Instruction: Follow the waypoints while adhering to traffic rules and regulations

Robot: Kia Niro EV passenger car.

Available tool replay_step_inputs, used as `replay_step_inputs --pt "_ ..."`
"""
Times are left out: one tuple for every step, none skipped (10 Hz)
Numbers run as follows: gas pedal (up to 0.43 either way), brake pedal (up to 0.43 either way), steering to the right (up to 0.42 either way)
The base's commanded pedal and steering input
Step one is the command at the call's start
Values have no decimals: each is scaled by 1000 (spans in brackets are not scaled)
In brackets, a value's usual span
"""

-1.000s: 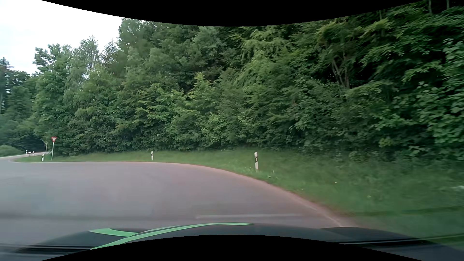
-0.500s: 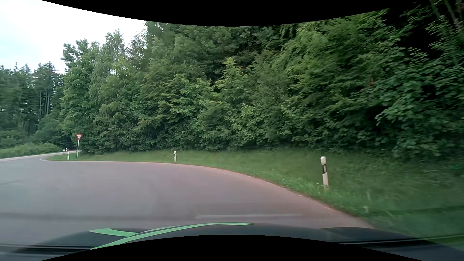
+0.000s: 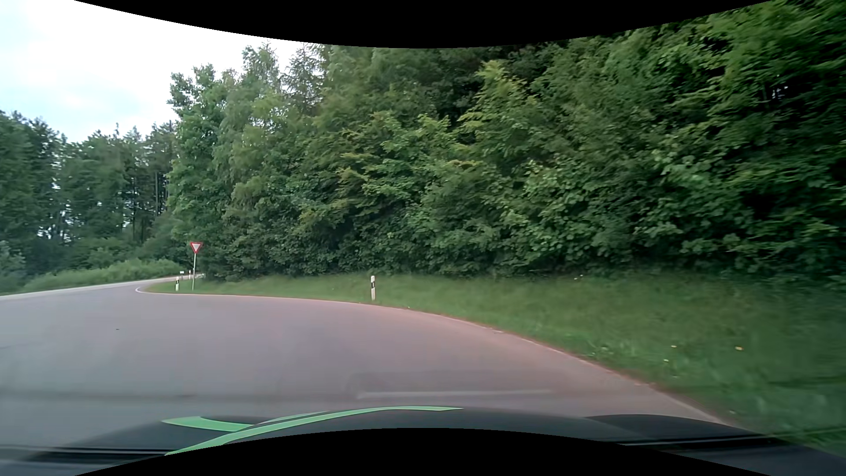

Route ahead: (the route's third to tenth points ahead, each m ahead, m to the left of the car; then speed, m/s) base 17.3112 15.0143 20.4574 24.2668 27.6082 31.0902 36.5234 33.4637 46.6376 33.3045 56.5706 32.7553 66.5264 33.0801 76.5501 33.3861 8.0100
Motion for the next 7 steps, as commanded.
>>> replay_step_inputs --pt "0 37 -186" --pt "0 37 -186" --pt "0 30 -187" --pt "0 30 -188" --pt "0 30 -190" --pt "0 30 -193" --pt "0 18 -196"
